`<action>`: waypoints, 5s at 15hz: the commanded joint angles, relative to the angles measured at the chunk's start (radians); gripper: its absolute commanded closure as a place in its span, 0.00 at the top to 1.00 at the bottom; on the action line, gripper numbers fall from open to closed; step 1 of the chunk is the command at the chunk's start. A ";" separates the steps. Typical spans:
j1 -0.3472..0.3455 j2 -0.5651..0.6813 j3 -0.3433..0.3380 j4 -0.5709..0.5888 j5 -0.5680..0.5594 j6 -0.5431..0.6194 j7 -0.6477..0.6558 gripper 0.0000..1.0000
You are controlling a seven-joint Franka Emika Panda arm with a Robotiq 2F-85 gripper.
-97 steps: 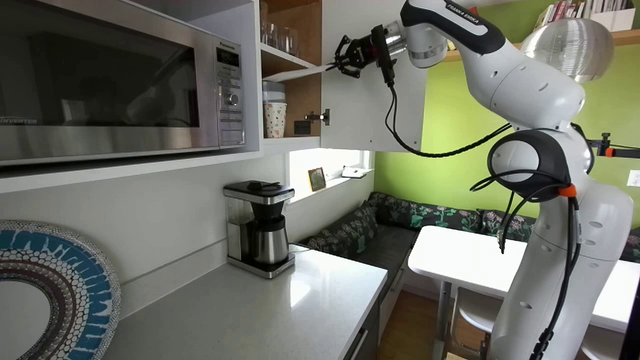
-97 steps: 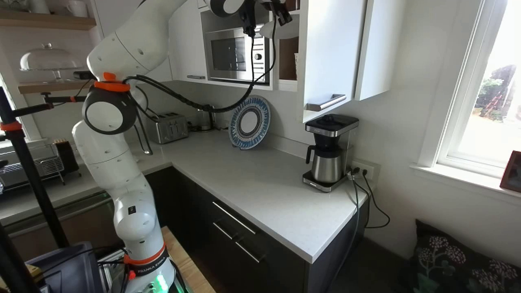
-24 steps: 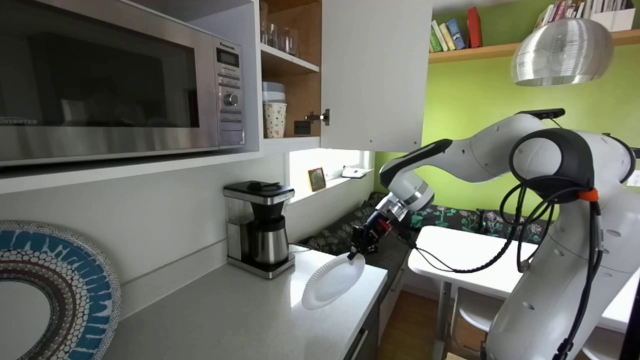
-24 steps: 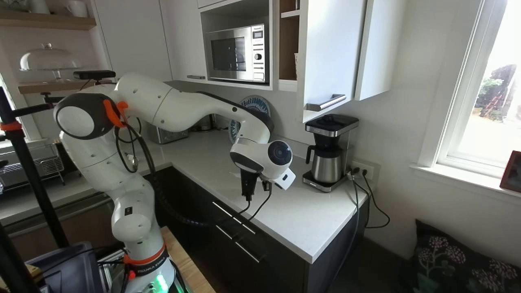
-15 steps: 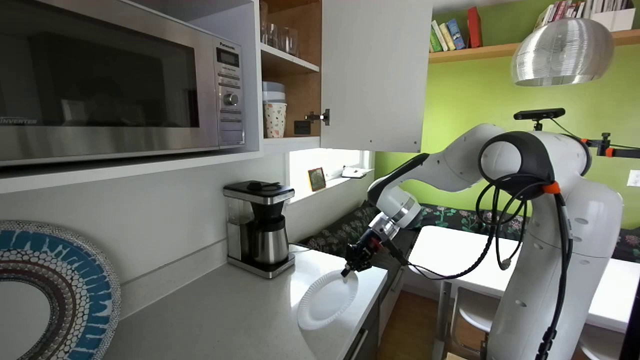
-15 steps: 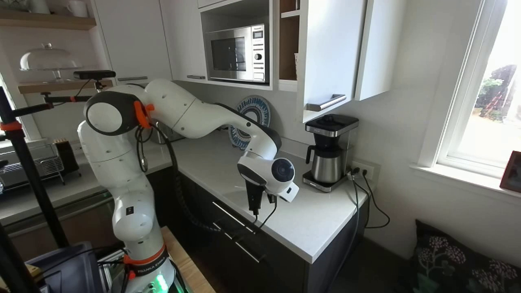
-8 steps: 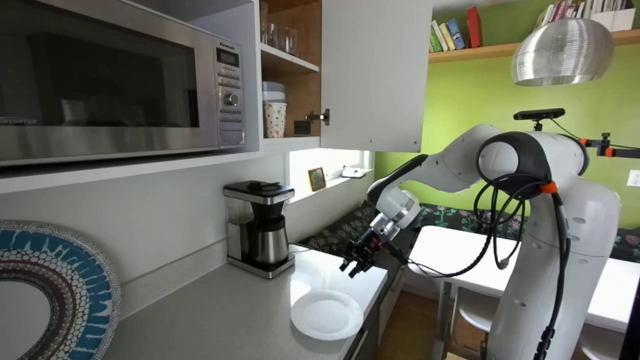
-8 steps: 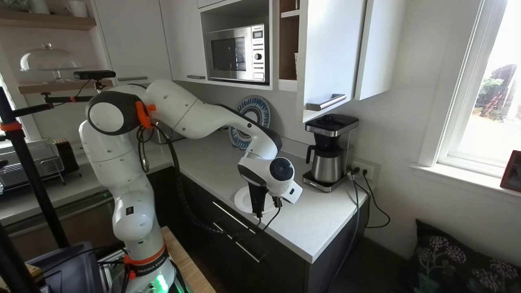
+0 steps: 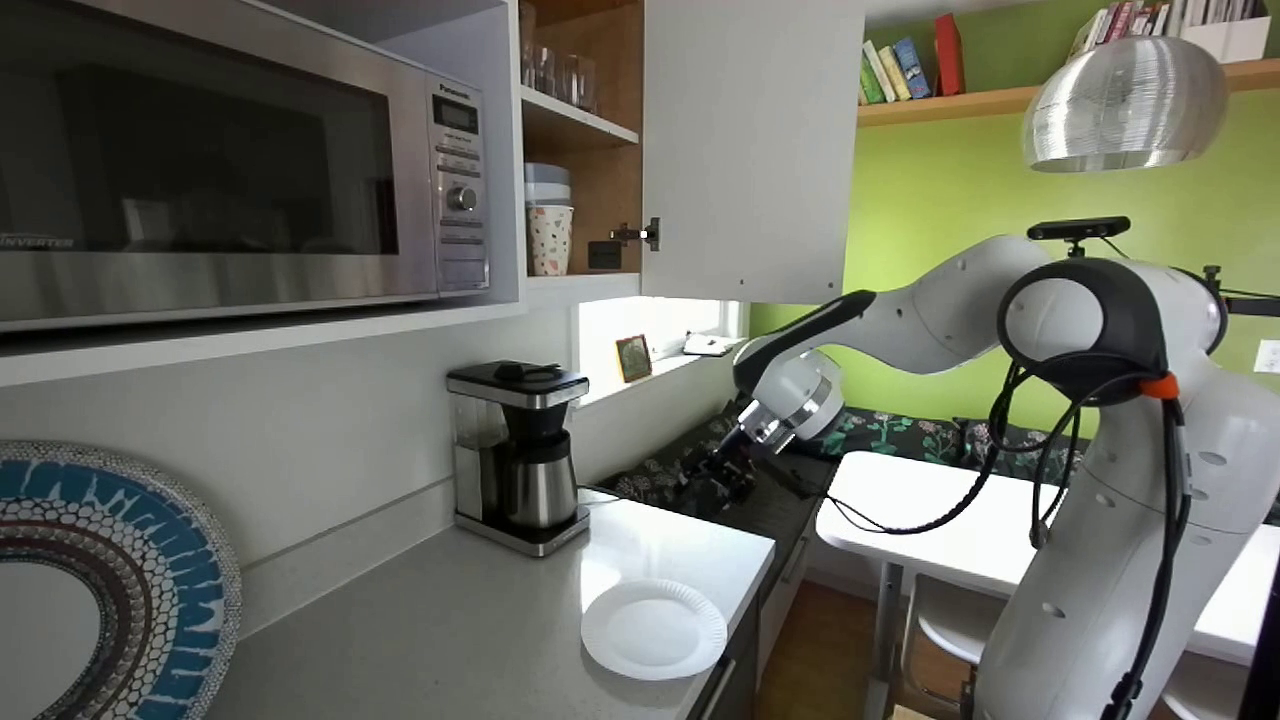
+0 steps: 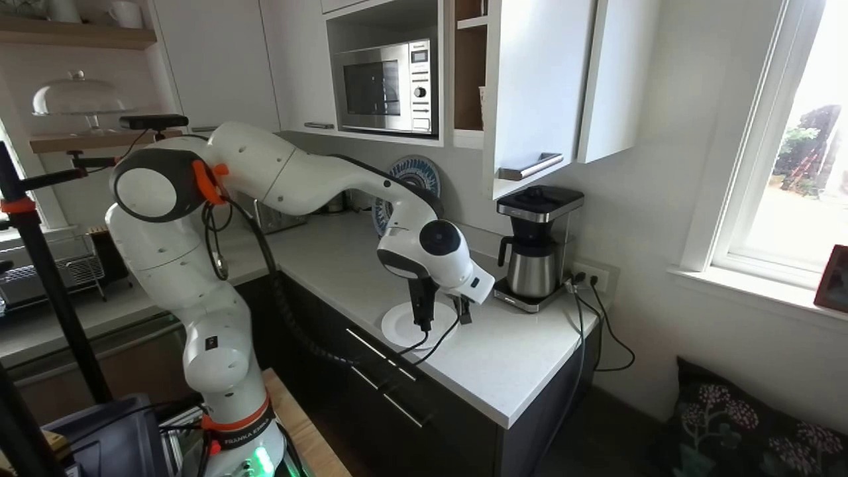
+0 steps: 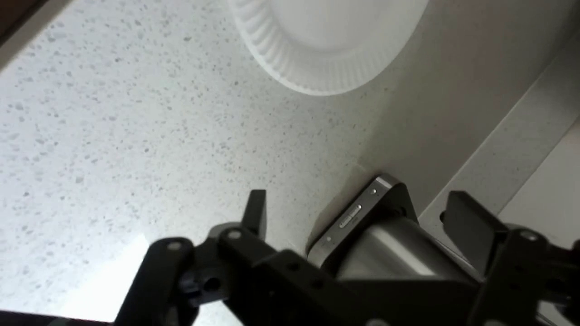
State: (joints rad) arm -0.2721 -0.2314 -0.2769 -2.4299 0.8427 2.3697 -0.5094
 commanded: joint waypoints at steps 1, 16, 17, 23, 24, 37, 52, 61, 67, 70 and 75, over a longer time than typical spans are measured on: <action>0.023 -0.129 0.042 -0.049 -0.055 0.100 0.159 1.00; 0.059 -0.233 0.010 0.112 -0.409 -0.031 0.082 1.00; 0.061 -0.246 0.012 0.130 -0.455 -0.032 0.090 1.00; 0.074 -0.319 0.020 0.250 -0.657 -0.172 0.170 1.00; 0.084 -0.330 0.013 0.278 -0.646 -0.220 0.184 1.00; 0.121 -0.341 -0.001 0.413 -0.632 -0.170 0.213 1.00; 0.233 -0.125 -0.032 0.865 -0.454 -0.184 0.433 1.00; 0.204 0.064 -0.087 1.144 -0.265 -0.497 0.514 1.00; 0.143 0.173 -0.090 1.270 -0.123 -0.613 0.571 1.00; 0.107 0.224 -0.075 1.314 -0.085 -0.599 0.611 1.00; 0.115 0.283 -0.073 1.371 -0.066 -0.550 0.693 1.00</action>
State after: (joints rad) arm -0.1568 0.0070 -0.3492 -1.1183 0.7506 1.8135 0.1182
